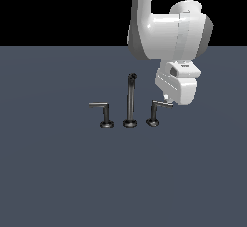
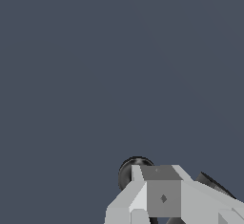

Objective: Turn on the faucet by rotating a designated handle.

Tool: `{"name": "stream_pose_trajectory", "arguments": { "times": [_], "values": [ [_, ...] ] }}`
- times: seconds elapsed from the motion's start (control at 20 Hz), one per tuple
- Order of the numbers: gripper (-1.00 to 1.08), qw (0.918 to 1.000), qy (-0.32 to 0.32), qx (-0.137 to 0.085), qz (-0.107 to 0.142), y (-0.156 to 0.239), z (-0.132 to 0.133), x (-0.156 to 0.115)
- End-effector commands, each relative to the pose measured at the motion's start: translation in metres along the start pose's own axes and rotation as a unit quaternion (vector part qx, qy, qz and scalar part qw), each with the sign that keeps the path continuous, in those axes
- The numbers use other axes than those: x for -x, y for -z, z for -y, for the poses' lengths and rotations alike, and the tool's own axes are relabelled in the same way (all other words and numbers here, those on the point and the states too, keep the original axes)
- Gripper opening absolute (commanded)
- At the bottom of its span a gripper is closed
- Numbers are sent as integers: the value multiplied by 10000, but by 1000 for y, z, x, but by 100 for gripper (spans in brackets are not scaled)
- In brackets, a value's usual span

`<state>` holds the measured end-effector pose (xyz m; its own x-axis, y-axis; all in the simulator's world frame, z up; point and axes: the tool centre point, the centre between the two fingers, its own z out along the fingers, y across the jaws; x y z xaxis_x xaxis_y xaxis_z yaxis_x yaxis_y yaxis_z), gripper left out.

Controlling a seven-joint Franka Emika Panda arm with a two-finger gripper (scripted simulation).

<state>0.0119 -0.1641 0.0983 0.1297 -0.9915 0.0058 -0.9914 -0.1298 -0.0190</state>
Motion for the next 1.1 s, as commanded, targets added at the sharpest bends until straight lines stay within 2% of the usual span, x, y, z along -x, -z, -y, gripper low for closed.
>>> {"name": "stream_pose_trajectory", "arguments": {
  "times": [0.0, 0.35, 0.45, 1.05],
  "values": [
    [-100, 10000, -15, 71, 28, 0, -15, 3],
    [-100, 9999, -40, 94, 29, 0, -39, 6],
    [-100, 10000, -10, 42, 13, 0, -30, 7],
    [-100, 9999, -38, 90, 27, 1, -57, 45]
  ]
}}
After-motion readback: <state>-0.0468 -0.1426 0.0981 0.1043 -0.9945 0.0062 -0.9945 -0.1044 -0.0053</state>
